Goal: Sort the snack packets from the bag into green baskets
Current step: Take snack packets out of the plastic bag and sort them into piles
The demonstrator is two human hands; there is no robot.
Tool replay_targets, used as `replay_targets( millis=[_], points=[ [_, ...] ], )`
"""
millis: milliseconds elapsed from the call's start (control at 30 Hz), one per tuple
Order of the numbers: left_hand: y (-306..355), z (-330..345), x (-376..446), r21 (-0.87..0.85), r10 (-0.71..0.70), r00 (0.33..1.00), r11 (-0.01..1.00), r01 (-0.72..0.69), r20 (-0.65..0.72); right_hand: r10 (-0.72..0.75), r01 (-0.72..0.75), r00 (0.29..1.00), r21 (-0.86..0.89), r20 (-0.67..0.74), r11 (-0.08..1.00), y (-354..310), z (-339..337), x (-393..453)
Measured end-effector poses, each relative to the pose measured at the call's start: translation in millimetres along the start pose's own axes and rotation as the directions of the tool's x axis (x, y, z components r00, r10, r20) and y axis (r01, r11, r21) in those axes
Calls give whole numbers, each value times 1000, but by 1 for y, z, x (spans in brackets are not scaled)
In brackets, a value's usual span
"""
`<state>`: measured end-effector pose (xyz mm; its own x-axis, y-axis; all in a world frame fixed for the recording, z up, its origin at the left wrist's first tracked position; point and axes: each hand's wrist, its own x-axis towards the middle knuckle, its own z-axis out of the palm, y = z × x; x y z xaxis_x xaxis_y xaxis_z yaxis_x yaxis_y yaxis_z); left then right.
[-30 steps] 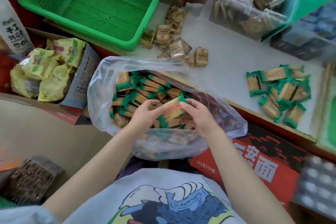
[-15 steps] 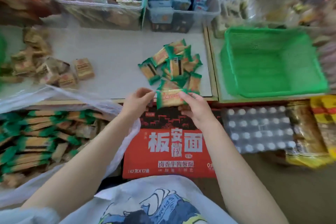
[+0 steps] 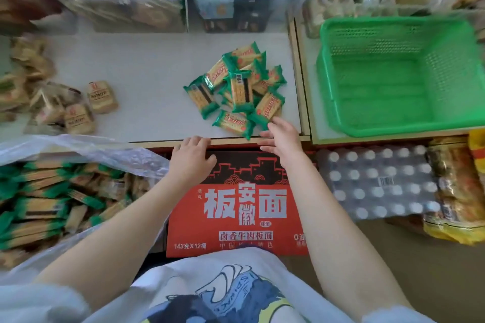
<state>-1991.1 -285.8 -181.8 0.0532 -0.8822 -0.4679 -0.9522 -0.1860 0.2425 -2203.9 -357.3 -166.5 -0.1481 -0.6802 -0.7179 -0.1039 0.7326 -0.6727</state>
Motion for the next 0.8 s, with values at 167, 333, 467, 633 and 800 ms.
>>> replay_targets(
  millis=[167,333,467,633,800],
  points=[
    [-7,-18,-18,-138,110,980,981,-134,-167,-90,90,996,-3,29,996,-5,17,-58],
    [-95,-27,-92,-348,-148,765,932,-105,-627,-212,291,913,-191,349,937,-12,101,-119],
    [-202,4,-164,-345,-428,716,899,272,-552,-268,482,778,-266,568,835,-2,199,-157],
    [-282,47,-229,-250,-525,801,848,467,-288,-118,635,628,-419,769,649,61,308,-181],
    [-307,70,-267,-148,-369,904,927,343,-215,144,638,663,-656,734,404,135,347,-184]
  ],
)
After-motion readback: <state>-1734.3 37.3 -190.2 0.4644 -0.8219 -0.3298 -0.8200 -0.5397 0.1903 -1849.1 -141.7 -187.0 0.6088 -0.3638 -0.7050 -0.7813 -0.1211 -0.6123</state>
